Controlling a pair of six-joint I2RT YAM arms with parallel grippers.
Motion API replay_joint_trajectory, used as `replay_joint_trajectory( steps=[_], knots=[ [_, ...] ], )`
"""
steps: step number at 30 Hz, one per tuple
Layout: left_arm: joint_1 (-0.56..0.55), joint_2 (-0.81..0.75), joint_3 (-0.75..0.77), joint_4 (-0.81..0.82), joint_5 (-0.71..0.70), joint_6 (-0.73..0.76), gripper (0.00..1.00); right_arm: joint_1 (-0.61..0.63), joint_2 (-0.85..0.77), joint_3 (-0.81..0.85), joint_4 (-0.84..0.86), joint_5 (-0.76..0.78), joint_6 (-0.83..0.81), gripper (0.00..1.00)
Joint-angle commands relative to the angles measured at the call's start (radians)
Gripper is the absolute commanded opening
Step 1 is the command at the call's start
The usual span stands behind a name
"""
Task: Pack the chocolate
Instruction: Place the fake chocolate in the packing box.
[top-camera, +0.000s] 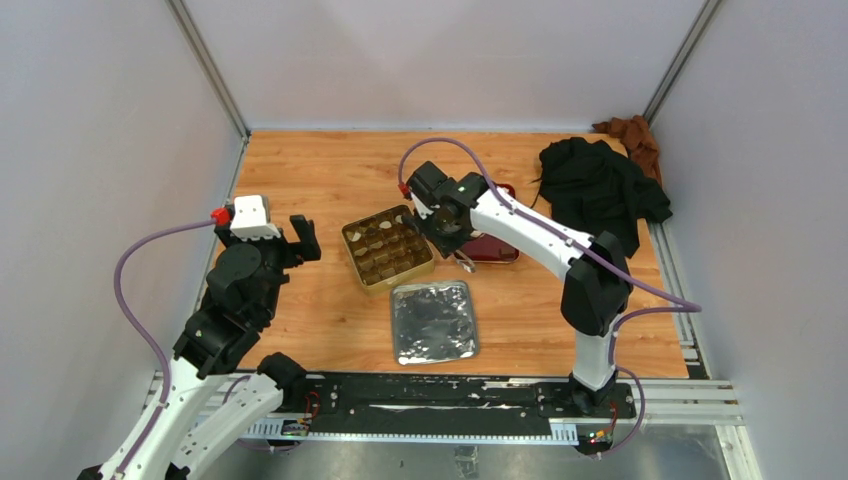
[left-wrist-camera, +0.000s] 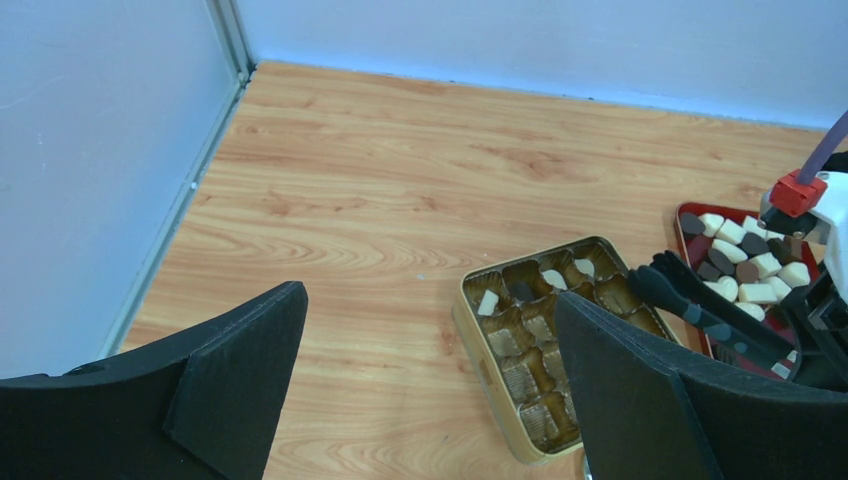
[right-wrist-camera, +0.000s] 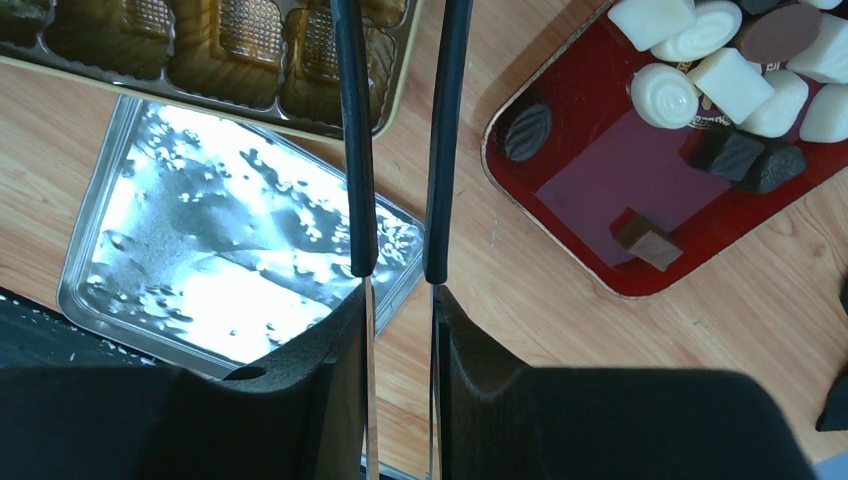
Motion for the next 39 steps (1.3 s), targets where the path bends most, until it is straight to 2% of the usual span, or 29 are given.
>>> replay_joint_trajectory(
  steps=[1, 13, 24, 39],
  knots=[
    [0.005, -0.015, -0.011, 0.027, 0.001, 0.002, 1.00, 0.018, 0.028, 0.047, -0.006, -0.018, -0.004, 0.30],
    [0.005, -0.018, -0.011, 0.027, 0.003, 0.000, 1.00, 0.024, 0.080, 0.064, -0.003, -0.020, -0.009, 0.31],
    [0.004, -0.017, -0.011, 0.026, 0.003, 0.000, 1.00, 0.024, 0.086, 0.054, -0.002, -0.004, -0.009, 0.39],
    [0.006, -0.017, -0.011, 0.028, 0.004, 0.000, 1.00, 0.022, 0.042, 0.031, -0.004, 0.037, -0.010, 0.40]
  ],
)
